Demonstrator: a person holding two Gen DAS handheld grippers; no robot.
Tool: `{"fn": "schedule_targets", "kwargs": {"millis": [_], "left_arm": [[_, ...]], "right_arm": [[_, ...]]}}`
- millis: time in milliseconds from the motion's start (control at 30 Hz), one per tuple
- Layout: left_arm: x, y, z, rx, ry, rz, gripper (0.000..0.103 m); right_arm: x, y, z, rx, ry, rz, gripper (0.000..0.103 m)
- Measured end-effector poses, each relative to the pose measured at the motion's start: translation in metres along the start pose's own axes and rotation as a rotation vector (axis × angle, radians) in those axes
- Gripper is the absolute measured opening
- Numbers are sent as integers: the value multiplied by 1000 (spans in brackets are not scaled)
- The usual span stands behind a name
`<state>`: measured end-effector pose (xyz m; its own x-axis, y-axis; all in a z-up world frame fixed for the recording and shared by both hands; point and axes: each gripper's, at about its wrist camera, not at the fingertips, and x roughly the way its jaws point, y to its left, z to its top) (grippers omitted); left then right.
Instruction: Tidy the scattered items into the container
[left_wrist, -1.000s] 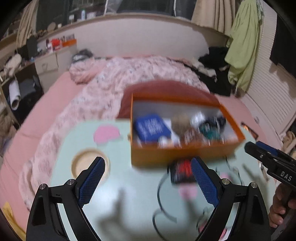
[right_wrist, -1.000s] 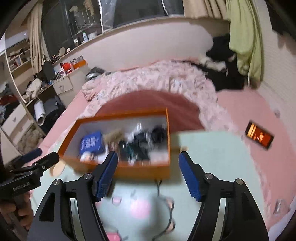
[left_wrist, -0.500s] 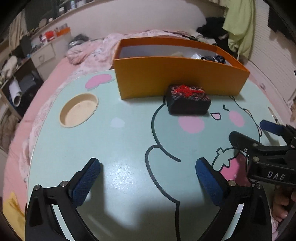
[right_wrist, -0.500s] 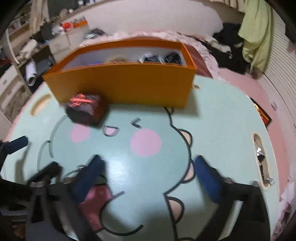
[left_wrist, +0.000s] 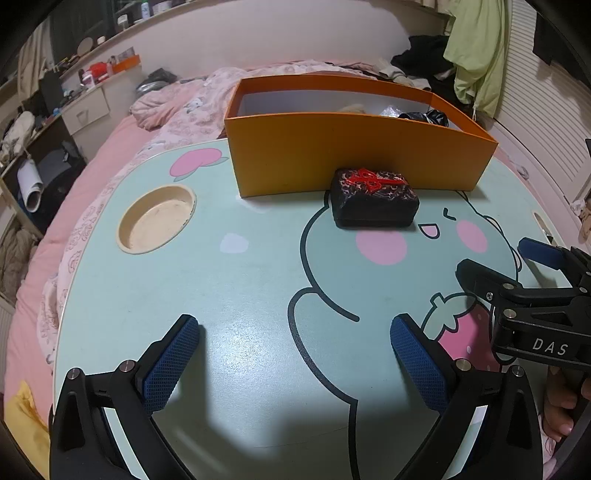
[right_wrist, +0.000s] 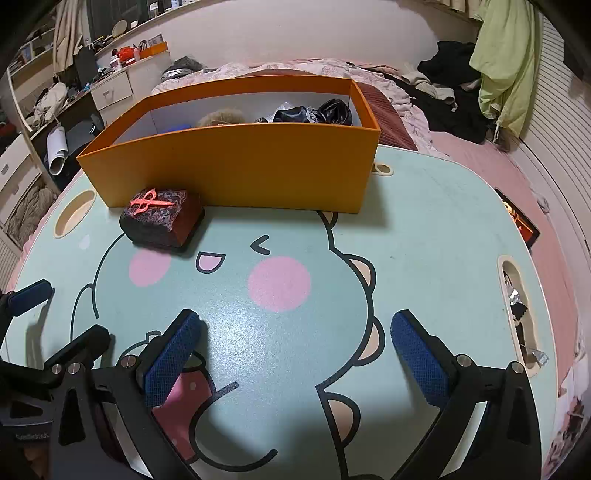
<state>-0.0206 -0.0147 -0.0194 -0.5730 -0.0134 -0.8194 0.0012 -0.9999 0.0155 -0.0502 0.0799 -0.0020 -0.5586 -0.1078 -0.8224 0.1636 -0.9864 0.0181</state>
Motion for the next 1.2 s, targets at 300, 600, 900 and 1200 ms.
{"fn": "schedule_targets", "kwargs": {"millis": [300,600,900,1200], "left_arm": [[-1,0,0,-1,-1,3,103],[-6,-1,-5,-2,-28,12,103],[-9,4,-8,-18,-31,23,103],[-14,16,-17,-52,-29,49,103]], "right_arm": [[0,1,0,0,0,0,103],[-1,0,1,3,1,4,103],[-2,0,2,3,1,4,103],[-2,1,2,3,1,4,103]]}}
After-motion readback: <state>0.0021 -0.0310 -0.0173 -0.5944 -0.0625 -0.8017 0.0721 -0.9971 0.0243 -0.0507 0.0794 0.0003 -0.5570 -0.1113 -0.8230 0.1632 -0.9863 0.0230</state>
